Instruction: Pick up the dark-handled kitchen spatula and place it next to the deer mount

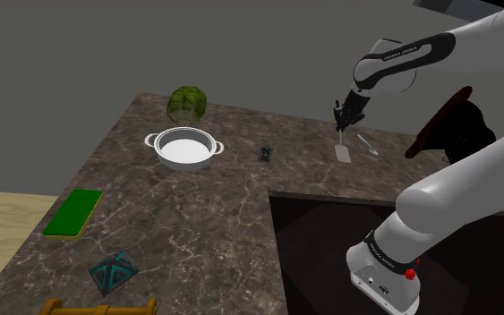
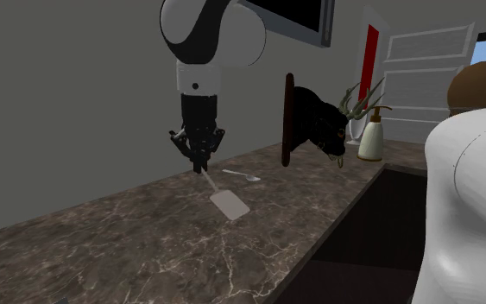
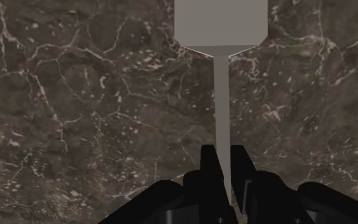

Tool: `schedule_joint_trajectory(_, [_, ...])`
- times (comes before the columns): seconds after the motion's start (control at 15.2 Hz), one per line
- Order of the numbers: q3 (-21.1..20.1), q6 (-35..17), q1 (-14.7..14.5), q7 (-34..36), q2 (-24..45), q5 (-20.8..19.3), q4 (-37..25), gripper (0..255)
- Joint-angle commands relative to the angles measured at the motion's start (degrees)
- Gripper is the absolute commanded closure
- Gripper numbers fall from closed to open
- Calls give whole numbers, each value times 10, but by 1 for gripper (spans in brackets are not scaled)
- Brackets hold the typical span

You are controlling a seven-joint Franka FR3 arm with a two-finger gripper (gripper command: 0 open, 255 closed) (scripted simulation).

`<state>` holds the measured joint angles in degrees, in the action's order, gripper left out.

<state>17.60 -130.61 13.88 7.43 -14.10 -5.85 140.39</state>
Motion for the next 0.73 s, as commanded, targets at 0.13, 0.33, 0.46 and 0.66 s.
schedule_joint_trajectory(0.13, [-4, 35, 0, 4, -18, -3, -17, 255])
schedule_joint_trajectory(0.33, [-7, 60, 0, 5, -28, -4, -32, 255])
schedule_joint_trajectory(0.46, [-8, 77, 0, 6, -35, -4, -42, 255])
schedule_joint_trajectory(0.66, [-11, 101, 0, 7, -43, -5, -59, 255])
